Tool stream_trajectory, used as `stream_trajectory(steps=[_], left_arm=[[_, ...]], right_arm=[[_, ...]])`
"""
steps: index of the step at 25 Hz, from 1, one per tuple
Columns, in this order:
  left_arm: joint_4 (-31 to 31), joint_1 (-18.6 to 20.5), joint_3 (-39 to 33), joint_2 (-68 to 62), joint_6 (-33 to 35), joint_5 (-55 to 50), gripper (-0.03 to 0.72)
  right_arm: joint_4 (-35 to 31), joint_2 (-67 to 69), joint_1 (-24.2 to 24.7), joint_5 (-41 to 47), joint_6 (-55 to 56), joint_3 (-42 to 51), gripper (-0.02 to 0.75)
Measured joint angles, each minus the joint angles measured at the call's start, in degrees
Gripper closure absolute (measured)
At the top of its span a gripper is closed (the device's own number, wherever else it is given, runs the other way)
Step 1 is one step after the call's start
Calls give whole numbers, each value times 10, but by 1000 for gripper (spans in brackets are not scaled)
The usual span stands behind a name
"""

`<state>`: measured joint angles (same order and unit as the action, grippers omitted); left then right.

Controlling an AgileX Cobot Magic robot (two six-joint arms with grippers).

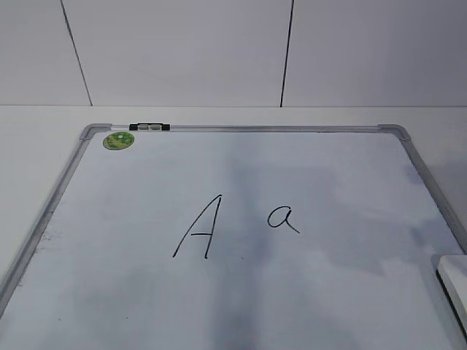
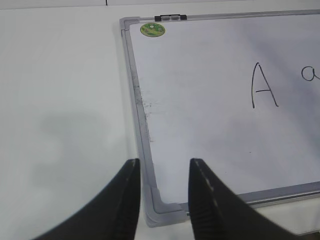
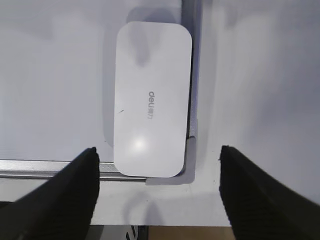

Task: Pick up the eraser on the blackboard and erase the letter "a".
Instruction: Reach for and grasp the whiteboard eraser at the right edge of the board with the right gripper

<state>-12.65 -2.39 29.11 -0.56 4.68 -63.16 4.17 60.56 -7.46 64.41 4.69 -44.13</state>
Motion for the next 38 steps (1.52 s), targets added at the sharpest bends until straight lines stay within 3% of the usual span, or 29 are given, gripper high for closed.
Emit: stream_trajectory(steps=[7, 13, 38], left_arm=[[0, 0, 0, 0, 0, 0, 443], [0, 0, 0, 0, 0, 0, 443], [0, 0, 0, 0, 0, 0, 443]], right_arm=[[-5, 9, 0, -2, 1, 0, 140], [-8, 9, 0, -2, 2, 0, 61], [-10, 9, 0, 1, -22, 0, 64]])
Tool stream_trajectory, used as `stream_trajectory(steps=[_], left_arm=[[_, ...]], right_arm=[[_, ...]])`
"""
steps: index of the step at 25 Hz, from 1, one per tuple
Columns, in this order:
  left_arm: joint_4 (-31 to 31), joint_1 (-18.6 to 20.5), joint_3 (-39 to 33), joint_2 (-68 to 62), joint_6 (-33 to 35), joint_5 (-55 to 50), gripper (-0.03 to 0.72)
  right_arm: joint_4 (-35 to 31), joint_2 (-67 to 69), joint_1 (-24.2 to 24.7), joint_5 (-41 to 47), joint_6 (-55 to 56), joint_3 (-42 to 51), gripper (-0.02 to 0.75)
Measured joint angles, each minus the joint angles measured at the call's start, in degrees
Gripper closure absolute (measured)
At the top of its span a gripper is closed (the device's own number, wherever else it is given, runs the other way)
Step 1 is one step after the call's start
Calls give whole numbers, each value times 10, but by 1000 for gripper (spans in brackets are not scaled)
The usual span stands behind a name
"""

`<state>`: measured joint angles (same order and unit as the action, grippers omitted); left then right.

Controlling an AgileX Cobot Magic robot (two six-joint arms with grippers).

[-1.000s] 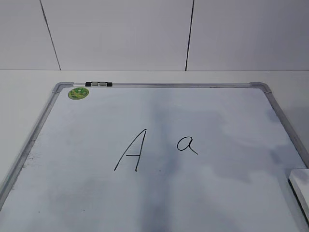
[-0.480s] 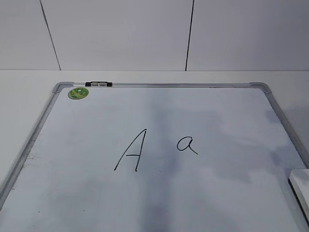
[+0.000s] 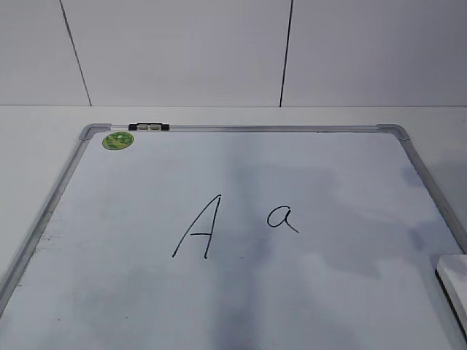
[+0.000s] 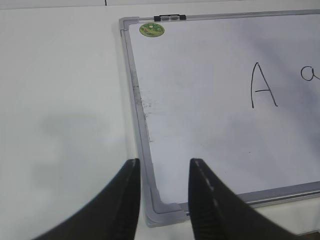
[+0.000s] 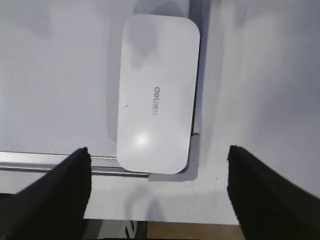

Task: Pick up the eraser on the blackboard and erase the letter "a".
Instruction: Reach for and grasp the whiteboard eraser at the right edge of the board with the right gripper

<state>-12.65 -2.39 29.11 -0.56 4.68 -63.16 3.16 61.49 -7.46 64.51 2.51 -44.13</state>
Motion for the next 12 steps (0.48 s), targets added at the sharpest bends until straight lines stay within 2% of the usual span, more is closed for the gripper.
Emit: stream_trajectory(steps=[12], left_arm=[[0, 0, 0, 0, 0, 0, 443]], right_arm=[[0, 33, 0, 15, 7, -1, 64]])
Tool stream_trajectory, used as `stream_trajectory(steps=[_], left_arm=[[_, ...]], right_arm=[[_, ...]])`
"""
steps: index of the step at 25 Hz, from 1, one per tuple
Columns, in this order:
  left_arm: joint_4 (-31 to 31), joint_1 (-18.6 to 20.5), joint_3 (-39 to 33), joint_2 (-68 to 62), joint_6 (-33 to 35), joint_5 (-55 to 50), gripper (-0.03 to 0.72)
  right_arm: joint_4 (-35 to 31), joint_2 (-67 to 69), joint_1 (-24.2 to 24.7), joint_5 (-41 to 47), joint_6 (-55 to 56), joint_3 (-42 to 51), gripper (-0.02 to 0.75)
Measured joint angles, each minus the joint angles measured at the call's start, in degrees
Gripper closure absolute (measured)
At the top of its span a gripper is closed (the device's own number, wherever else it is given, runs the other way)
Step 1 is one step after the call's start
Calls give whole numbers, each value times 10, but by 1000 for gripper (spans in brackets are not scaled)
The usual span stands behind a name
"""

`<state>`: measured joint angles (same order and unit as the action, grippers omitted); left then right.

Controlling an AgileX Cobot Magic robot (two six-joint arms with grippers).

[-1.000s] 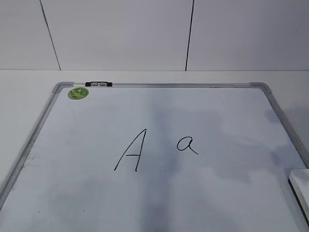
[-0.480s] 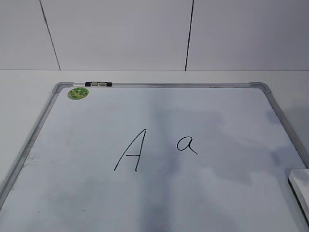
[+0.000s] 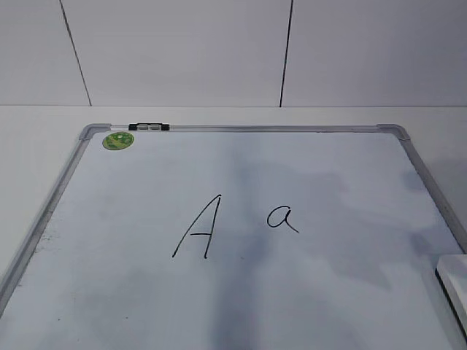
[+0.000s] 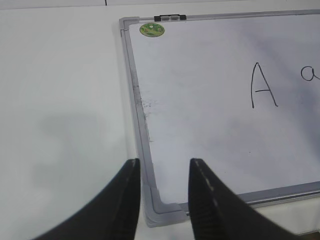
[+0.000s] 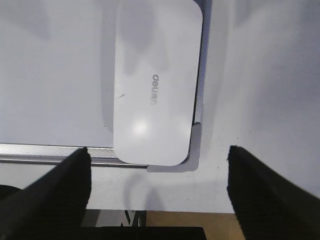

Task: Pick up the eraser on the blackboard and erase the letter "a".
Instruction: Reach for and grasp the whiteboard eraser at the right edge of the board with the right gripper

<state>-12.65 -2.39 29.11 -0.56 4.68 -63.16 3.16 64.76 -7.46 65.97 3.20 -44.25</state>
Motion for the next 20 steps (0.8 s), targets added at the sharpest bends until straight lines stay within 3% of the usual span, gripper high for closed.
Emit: stream_trajectory(steps=[20], left_arm=[[0, 0, 0, 0, 0, 0, 443]], right_arm=[[-46, 90, 0, -52, 1, 0, 65]])
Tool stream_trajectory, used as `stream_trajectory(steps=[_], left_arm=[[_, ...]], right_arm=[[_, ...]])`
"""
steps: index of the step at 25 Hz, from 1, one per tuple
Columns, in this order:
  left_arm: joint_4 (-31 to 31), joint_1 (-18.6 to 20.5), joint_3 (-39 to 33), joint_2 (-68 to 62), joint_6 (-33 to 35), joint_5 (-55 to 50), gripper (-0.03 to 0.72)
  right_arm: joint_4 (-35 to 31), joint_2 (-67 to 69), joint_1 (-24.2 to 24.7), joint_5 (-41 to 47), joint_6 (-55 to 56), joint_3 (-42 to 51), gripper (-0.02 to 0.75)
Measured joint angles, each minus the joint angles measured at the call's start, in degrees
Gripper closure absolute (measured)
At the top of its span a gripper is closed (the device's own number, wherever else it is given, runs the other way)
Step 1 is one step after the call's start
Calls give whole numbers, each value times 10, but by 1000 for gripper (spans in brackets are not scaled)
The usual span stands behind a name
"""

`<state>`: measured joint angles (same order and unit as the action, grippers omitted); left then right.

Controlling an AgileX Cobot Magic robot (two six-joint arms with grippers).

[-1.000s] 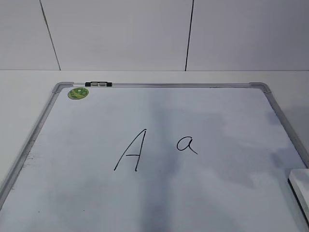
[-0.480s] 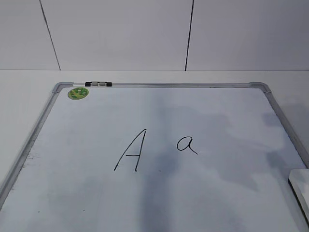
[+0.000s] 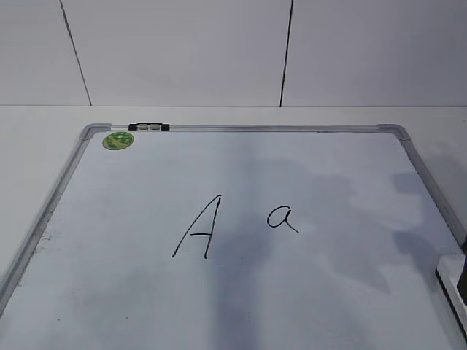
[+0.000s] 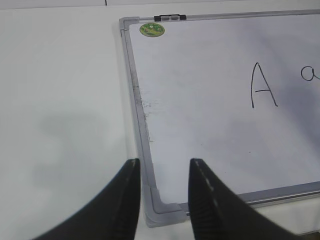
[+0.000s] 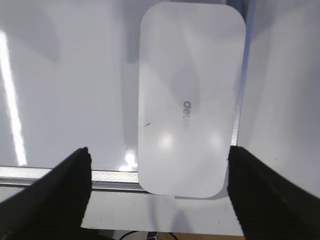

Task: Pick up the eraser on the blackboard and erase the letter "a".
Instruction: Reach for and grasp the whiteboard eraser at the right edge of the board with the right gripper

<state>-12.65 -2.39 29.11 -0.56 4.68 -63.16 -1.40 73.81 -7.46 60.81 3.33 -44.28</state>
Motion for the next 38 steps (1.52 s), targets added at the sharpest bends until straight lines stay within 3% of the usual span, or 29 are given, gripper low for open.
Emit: stream_trajectory(steps=[38], left_arm=[[0, 0, 0, 0, 0, 0, 443]], right_arm=[[58, 93, 0, -36, 54, -2, 65]])
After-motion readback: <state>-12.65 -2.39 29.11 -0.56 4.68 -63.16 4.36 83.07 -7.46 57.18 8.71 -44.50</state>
